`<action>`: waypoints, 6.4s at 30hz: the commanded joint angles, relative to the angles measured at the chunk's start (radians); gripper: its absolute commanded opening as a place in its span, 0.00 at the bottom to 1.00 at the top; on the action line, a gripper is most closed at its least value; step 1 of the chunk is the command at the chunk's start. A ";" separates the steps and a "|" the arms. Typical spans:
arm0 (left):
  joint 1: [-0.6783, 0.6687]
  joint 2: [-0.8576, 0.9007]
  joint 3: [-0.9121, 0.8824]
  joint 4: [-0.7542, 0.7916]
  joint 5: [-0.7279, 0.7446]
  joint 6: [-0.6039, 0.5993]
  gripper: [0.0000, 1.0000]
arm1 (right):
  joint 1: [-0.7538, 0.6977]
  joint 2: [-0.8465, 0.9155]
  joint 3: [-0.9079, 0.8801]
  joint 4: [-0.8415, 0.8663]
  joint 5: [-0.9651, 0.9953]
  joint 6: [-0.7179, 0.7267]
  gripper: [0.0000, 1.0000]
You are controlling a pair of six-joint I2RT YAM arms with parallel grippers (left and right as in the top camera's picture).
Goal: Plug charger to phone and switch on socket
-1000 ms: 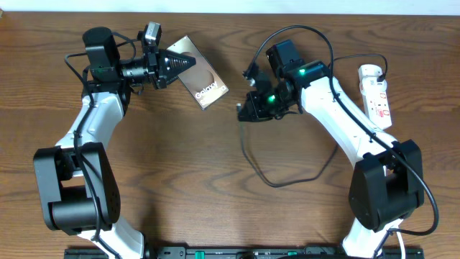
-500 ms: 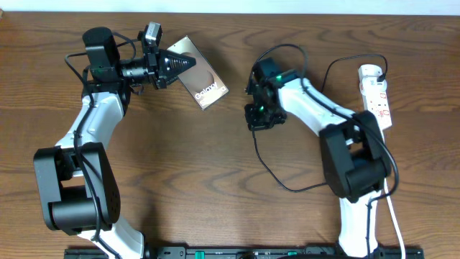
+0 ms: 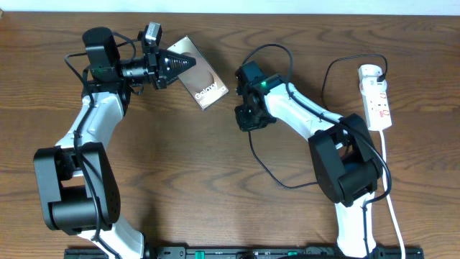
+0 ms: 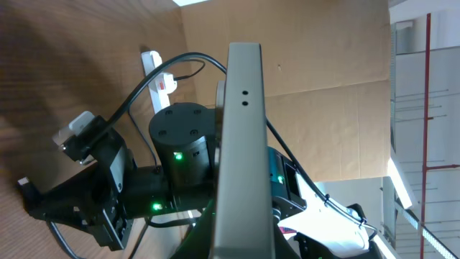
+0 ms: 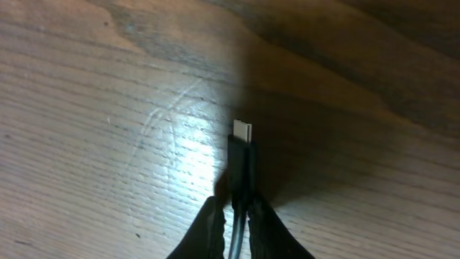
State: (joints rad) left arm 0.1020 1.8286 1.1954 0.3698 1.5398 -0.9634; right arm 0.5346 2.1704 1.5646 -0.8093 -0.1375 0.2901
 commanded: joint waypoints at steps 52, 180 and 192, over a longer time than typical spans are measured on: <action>-0.001 -0.029 0.017 0.006 0.031 0.014 0.07 | -0.164 -0.154 0.002 -0.201 -0.036 -0.208 0.01; -0.002 -0.029 0.017 0.006 0.032 0.013 0.07 | -0.133 -0.303 -0.030 -0.127 -1.075 -0.566 0.01; -0.002 -0.029 0.017 0.006 0.032 0.013 0.07 | -0.136 -0.284 -0.030 -0.062 -1.040 -0.492 0.01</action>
State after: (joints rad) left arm 0.1020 1.8286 1.1954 0.3691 1.5398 -0.9634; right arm 0.3996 1.8599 1.5303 -0.8783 -1.1664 -0.2394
